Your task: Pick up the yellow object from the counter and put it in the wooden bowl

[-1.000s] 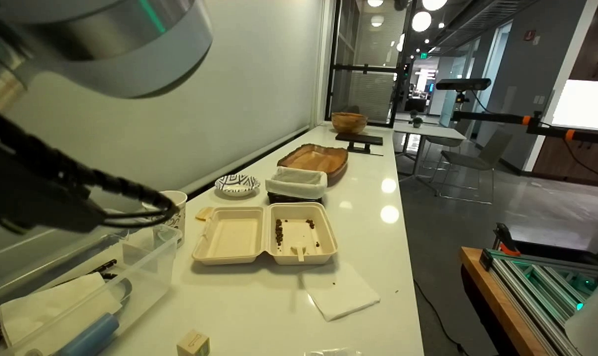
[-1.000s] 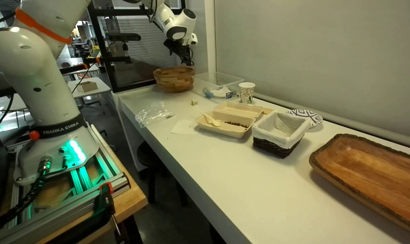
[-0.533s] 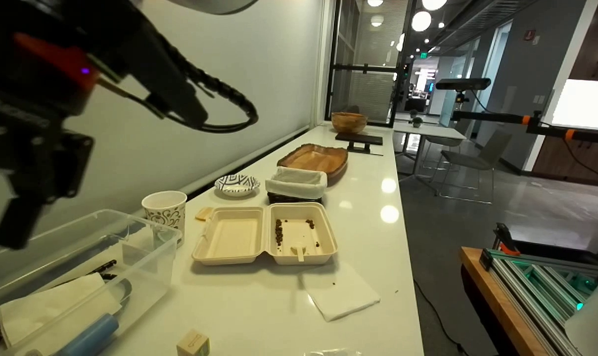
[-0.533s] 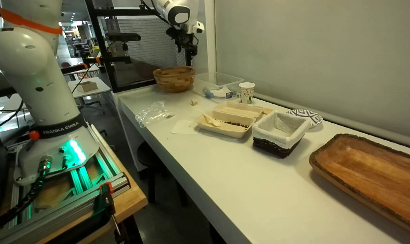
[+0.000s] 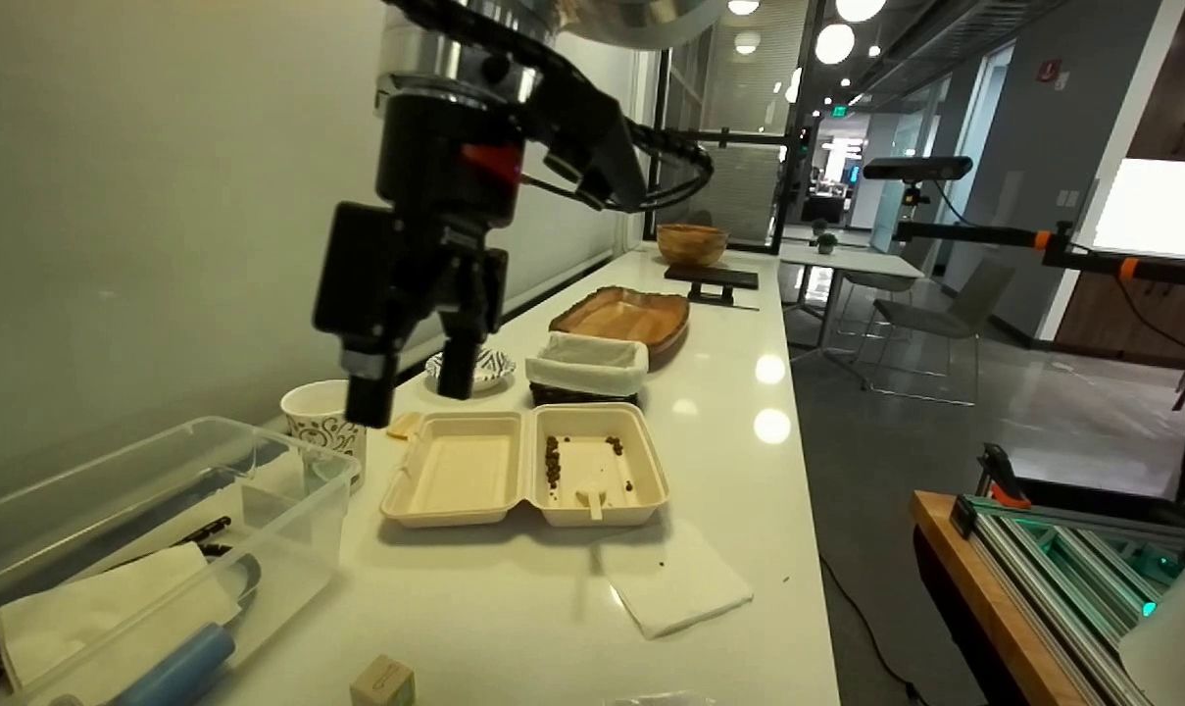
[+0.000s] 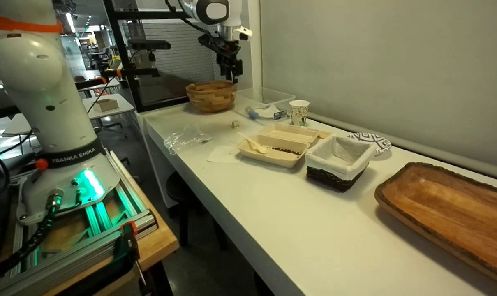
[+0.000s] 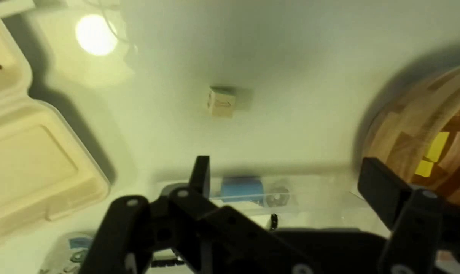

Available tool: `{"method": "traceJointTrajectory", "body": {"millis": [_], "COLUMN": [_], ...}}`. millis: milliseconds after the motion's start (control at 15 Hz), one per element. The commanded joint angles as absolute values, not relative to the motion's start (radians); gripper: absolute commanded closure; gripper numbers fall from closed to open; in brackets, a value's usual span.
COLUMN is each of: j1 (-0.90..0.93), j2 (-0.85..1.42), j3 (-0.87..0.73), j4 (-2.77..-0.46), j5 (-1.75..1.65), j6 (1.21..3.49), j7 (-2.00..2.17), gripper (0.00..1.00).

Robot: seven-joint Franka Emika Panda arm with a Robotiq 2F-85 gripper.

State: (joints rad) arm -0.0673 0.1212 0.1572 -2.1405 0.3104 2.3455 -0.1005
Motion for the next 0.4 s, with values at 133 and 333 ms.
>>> {"method": "traceJointTrajectory", "body": {"millis": [133,333], "j1": [-0.029,-0.024], "j2": [0.065,0.051], "j3": [0.092,0.091], "j4": [-2.211,-2.226], "j5": [0.298,0.296], "j6": [2.317,2.317], "j7": [-0.077,-0.065], "gripper": [0.00,0.00]}}
